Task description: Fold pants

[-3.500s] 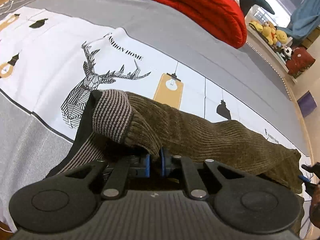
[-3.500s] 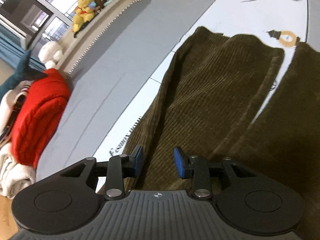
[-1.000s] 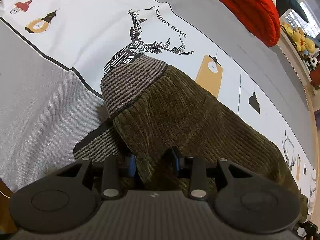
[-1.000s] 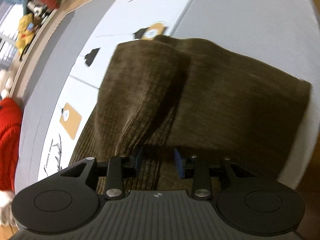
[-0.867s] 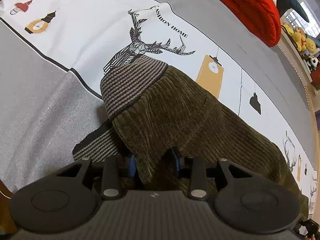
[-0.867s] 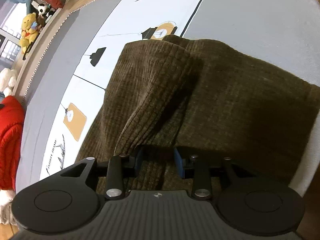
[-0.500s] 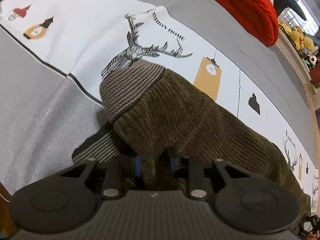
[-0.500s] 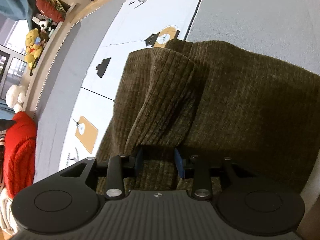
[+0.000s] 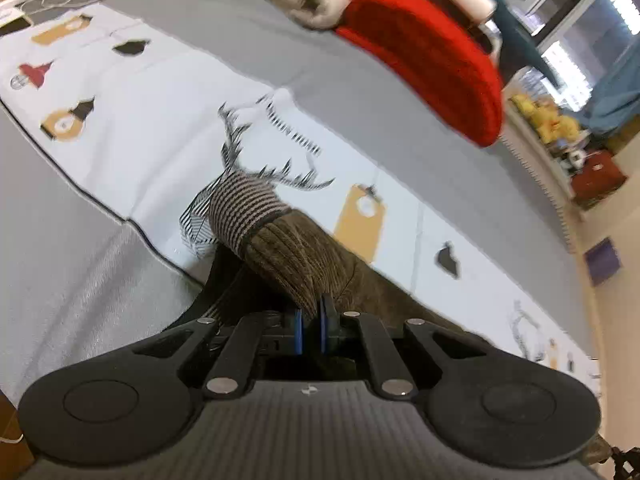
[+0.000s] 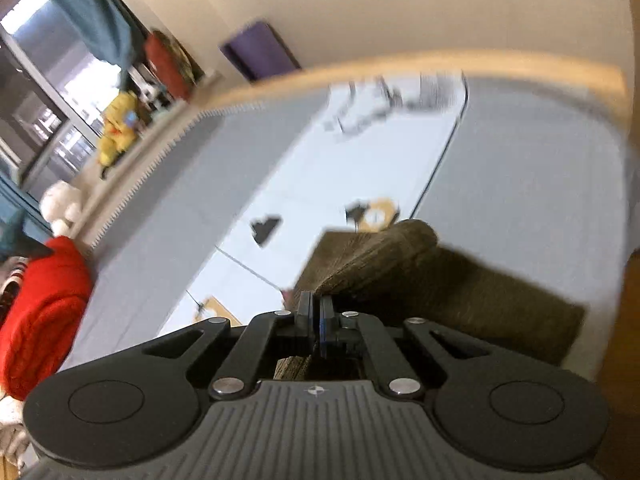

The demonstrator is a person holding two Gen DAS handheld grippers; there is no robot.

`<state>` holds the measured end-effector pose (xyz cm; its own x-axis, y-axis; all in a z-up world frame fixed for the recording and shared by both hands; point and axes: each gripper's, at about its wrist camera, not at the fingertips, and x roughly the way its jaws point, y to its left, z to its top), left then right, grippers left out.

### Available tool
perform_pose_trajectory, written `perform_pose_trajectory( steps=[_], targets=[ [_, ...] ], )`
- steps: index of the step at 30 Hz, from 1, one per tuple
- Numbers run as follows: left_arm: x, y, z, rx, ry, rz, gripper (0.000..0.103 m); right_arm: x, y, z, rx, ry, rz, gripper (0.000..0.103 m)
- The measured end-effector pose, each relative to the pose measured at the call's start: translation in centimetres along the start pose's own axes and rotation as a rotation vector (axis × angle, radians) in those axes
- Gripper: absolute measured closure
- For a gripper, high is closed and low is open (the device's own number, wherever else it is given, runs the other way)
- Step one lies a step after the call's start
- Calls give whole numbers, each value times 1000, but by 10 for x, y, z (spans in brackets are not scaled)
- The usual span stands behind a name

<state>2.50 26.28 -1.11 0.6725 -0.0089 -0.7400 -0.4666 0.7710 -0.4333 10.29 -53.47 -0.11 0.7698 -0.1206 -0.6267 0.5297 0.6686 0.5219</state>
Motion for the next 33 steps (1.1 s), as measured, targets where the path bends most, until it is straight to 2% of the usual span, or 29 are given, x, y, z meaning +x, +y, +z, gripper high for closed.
perform_pose_trajectory(
  steps=[2,3,5,6,7,8,9,10,12,13,15,18,20,22,24,27,28,29,31,33],
  targets=[
    [-2,5,-3,15,42,14,95,-20,-7,-2,-37,-6,-60,101],
    [1,9,-6,27,91,34,95,-22,-12,-4,-52,25,-111,101],
    [11,19,-11,27,183,73,94,-10,-32,-14,-53,159,-234,101],
    [15,22,-12,31,218,87,92,0,-49,-22,-13,238,-289,101],
    [19,24,-13,44,247,106,84,9,-63,-27,32,309,-322,101],
    [20,25,-13,58,244,140,82,20,-76,-31,73,374,-335,101],
    [17,25,-11,65,215,183,73,24,-84,-32,108,392,-329,99],
    [13,26,-8,59,177,219,55,26,-91,-29,152,389,-301,96],
    [1,25,-1,31,84,255,43,25,-97,-20,178,340,-269,93],
    [-6,21,2,33,27,261,43,25,-98,-15,180,308,-274,90],
    [-12,5,3,108,-41,259,44,27,-102,-10,179,263,-293,72],
    [-11,-28,-6,268,-71,201,44,36,-106,-12,195,260,-323,69],
    [-4,-46,-17,338,-47,145,44,41,-107,-12,212,258,-321,70],
    [5,-58,-26,390,-20,118,45,41,-103,-13,172,238,-333,101],
    [12,-71,-34,439,9,95,45,34,-97,-8,105,194,-346,101],
    [29,-86,-42,503,65,56,45,13,-84,-3,63,96,-331,102],
    [34,-87,-48,521,87,49,45,10,-84,-3,53,87,-352,102],
    [40,-90,-54,534,118,44,45,9,-86,-4,49,86,-414,103],
    [54,-91,-63,534,202,43,45,9,-99,-2,25,72,-631,103],
    [64,-87,-69,521,250,71,45,7,-118,2,95,85,-695,103]
  ],
)
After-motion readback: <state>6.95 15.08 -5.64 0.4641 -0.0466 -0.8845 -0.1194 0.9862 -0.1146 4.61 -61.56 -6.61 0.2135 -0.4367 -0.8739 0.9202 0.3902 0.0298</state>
